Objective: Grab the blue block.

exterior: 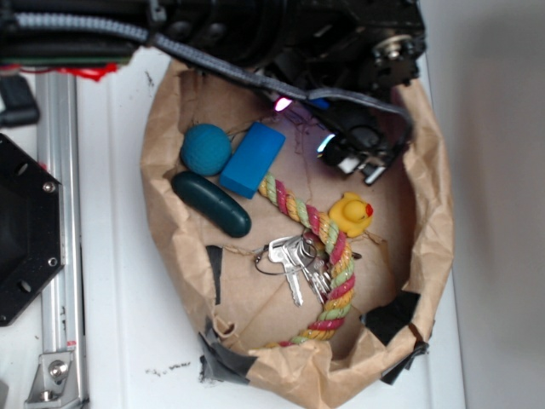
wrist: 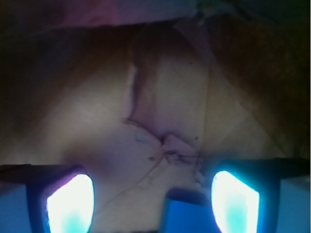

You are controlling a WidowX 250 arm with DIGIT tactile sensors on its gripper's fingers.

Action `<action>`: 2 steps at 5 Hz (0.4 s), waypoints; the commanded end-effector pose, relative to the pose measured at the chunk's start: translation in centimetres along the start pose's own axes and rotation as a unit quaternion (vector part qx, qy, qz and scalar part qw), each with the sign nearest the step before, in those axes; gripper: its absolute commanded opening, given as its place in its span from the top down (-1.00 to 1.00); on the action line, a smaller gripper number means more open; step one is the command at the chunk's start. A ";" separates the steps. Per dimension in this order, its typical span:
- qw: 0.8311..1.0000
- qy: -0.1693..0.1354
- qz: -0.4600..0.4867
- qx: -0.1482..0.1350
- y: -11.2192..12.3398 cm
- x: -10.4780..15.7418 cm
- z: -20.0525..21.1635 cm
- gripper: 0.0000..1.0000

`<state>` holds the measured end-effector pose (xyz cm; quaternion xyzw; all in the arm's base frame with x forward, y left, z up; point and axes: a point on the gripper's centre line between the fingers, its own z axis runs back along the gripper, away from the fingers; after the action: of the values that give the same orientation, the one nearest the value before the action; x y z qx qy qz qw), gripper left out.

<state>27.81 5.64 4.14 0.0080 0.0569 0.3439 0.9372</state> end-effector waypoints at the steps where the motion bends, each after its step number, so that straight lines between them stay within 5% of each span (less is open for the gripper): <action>1: 0.998 0.058 -0.038 -0.014 2.0 -5.0 -3.1 -1.00; 2: 0.996 0.074 -0.044 -0.020 1.1 -6.8 -5.0 -1.00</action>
<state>23.21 2.30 0.85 -0.0372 0.0987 0.3146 0.9434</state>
